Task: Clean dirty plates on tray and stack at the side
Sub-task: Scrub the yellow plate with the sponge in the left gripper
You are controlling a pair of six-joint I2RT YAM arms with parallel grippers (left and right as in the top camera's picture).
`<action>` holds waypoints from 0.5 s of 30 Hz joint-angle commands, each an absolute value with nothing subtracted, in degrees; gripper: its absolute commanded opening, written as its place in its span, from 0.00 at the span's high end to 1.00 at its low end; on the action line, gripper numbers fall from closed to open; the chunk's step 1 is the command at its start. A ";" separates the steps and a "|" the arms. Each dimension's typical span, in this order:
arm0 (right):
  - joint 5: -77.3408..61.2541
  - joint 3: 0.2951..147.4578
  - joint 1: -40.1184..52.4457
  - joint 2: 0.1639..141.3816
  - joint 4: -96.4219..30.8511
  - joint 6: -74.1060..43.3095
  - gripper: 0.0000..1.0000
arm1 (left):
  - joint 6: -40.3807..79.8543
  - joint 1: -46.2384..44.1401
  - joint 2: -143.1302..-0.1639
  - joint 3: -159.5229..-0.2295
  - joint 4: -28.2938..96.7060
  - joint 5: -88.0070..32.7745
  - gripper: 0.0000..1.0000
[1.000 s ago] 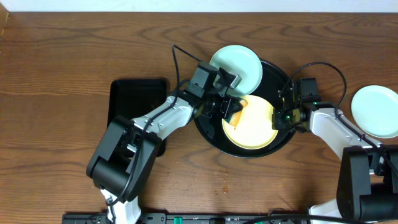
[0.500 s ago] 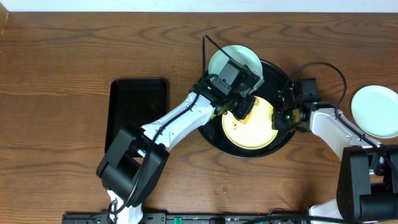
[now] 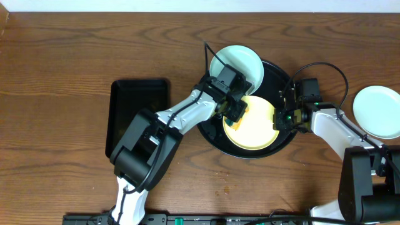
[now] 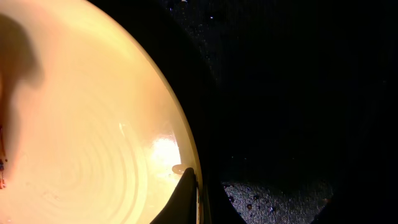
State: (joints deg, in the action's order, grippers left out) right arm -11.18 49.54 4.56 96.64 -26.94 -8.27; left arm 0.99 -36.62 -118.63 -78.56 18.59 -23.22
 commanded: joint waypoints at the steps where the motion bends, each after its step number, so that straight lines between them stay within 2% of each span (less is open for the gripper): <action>1: -11.42 48.95 4.99 98.15 -26.96 -8.03 0.99 | -0.43 -35.31 -119.57 -78.06 18.87 -26.61 0.92; 9: -11.42 48.95 4.99 98.15 -26.96 -8.03 0.99 | -2.59 -35.05 -121.43 -77.80 19.29 -33.08 0.93; 15: -11.42 48.95 4.99 98.15 -26.98 -8.03 0.99 | -3.01 -35.05 -121.54 -77.52 19.66 -33.01 0.93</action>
State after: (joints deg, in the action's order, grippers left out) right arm -11.20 49.54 4.58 96.66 -26.94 -8.27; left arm -1.45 -35.29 -119.92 -78.46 19.20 -31.24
